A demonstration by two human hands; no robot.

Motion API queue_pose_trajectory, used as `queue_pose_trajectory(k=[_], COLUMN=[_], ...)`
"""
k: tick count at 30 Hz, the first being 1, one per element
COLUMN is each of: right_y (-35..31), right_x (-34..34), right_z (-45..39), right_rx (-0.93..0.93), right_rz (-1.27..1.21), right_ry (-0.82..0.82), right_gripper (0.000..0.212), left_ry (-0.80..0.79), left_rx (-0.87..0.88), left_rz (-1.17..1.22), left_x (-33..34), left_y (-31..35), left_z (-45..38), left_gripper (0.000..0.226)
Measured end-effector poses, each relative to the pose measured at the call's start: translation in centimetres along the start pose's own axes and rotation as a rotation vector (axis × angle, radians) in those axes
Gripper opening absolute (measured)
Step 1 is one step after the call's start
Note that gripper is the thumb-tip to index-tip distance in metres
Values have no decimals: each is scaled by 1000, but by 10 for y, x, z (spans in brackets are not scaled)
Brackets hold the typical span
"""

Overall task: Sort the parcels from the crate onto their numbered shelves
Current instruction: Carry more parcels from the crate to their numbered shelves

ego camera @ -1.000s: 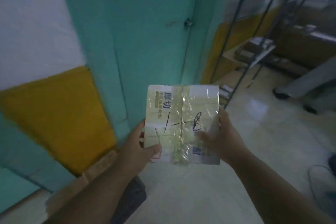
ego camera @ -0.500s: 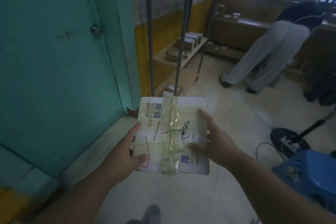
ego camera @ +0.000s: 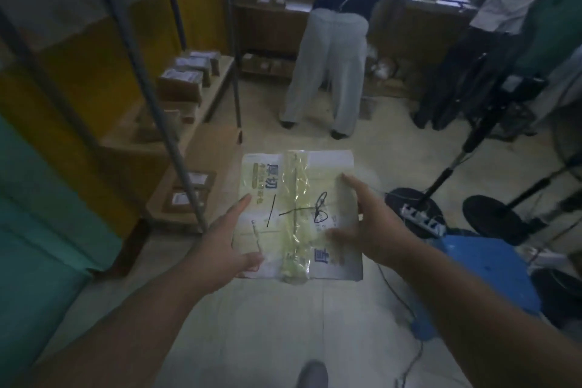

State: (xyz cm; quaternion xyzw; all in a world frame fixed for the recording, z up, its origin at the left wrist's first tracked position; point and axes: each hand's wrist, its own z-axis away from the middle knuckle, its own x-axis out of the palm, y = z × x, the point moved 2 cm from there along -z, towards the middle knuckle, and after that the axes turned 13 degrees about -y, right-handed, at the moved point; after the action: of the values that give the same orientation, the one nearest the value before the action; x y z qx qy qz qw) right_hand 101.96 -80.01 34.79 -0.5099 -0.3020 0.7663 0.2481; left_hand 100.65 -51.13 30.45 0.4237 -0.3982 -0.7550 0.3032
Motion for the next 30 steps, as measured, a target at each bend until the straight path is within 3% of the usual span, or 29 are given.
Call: queue_pose_trajectory(k=[6, 12, 19, 30], right_y=[57, 47, 19, 11], right_x=[-87, -162, -181, -234], right_z=[-138, -286, -471, -692], right_rx=[-40, -94, -196, -248], right_rz=[93, 187, 232, 213], right_ry=[8, -71, -191, -330], right_gripper=[106, 103, 102, 100], left_ry=[7, 107, 238, 455], left_rx=[20, -64, -107, -234], left_rz=[-13, 74, 244, 277], left_x=[-5, -48, -115, -188], left_y=[33, 64, 51, 49], left_z=[-159, -257, -371, -539], left_gripper=[104, 99, 94, 83])
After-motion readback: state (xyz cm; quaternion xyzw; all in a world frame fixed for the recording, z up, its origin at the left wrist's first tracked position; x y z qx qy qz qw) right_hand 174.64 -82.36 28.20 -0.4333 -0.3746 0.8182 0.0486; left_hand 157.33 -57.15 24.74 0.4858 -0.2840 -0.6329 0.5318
